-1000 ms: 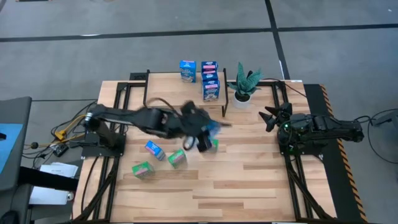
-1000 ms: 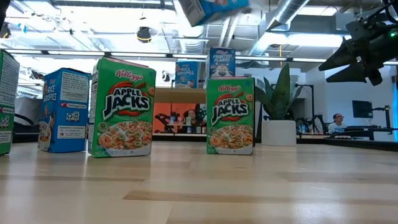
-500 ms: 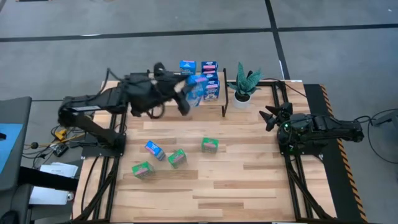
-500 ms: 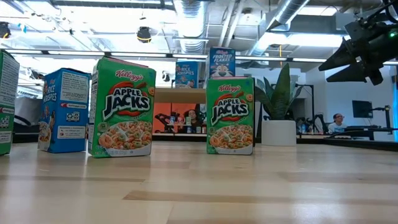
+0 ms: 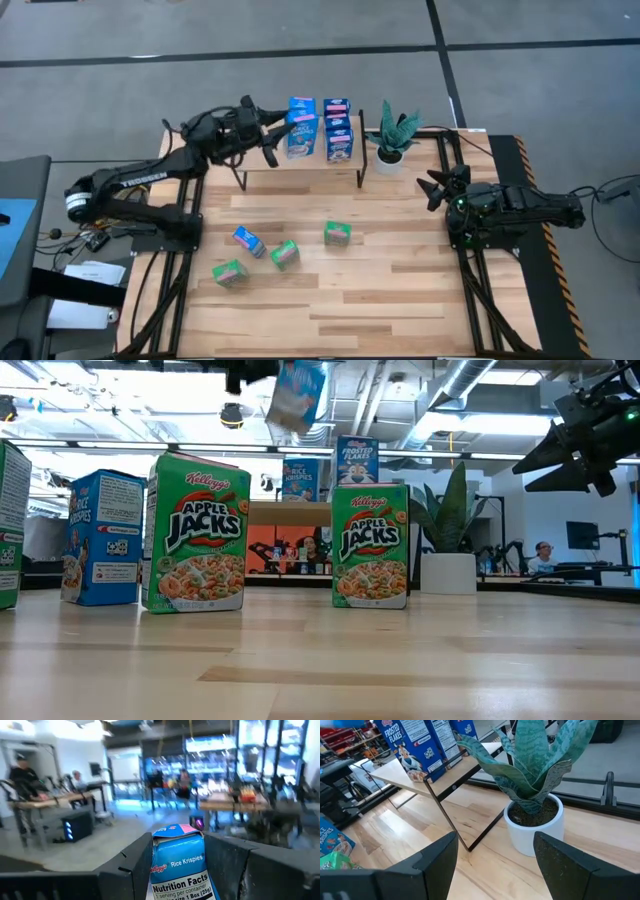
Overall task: Stack cereal on shelf
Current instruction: Put the bottom light blue cereal box on the shelf aligned with the other light blue cereal box
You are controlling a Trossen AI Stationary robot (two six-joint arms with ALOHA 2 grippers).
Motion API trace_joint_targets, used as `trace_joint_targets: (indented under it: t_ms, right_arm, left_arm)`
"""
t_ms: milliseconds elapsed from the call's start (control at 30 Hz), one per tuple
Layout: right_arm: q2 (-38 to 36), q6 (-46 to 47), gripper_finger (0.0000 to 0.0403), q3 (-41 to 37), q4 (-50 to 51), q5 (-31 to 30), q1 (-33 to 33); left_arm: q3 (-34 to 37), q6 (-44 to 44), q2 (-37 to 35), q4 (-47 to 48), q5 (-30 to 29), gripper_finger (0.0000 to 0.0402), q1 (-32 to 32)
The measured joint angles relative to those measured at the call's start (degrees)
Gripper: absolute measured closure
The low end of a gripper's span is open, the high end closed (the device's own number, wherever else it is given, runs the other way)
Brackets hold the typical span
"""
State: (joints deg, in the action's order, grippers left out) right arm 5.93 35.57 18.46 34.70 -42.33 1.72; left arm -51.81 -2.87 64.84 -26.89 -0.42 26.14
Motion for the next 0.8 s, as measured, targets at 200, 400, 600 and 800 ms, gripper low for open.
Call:
trace_joint_targets:
  t_ms: [200,400,600,800]
  right_arm:
    - [0.0,0.0,0.0117,0.0,0.0,-1.5,0.0]
    - [0.0,0.0,0.0117,0.0,0.3,-4.4,0.0]
    - [0.0,3.0,0.0117,0.0,1.6,-4.5,0.0]
    - [0.0,3.4,0.0117,0.0,1.7,-4.5,0.0]
  left_arm:
    - [1.2,0.9,2.8,-1.7,17.3,0.0253,12.8]
    - [1.2,6.9,10.1,-16.0,30.3,0.0253,17.4]
    - [1.2,5.0,13.2,-17.6,33.2,0.0253,17.4]
    - [5.1,5.4,13.2,-29.5,33.6,0.0253,18.6]
